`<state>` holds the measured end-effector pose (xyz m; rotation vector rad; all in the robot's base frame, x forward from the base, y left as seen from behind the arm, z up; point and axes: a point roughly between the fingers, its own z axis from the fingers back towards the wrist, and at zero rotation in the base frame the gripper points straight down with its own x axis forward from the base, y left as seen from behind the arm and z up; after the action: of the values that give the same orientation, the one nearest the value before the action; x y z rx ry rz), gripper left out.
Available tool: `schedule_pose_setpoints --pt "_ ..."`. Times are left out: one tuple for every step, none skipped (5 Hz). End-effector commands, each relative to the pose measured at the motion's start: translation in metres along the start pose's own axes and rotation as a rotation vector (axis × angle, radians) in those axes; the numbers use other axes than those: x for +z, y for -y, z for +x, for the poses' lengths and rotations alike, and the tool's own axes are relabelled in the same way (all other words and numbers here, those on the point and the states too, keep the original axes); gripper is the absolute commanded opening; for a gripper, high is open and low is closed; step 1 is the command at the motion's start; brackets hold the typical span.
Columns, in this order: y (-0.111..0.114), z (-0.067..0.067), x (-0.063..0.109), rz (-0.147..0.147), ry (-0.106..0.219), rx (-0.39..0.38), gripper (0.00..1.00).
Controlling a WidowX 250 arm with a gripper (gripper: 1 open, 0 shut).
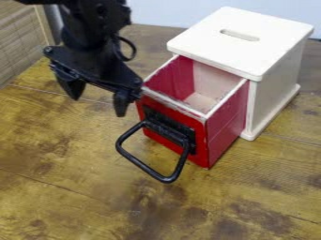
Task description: Open the drawer
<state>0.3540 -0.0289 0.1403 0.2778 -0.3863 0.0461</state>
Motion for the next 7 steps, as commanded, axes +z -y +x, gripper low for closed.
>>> schedule_pose_setpoints --pt "0.001 -0.005 0.019 0.012 0.076 0.047 1.0" --pt "-0.024 -0.009 0.021 0.014 0.077 0.094 1.0" --pt "-0.048 -0.006 0.007 0.021 0.067 0.144 1.0" --pt "-0.036 0.002 -0.006 0.007 0.024 0.11 1.0" --pt "-0.016 -0.001 -0.013 -0.035 0.001 0.077 1.0" --pt "0.019 -0.003 -0.02 -0.109 -0.025 0.036 1.0" --pt "0.048 0.002 -0.039 -0.169 -0.081 0.037 1.0"
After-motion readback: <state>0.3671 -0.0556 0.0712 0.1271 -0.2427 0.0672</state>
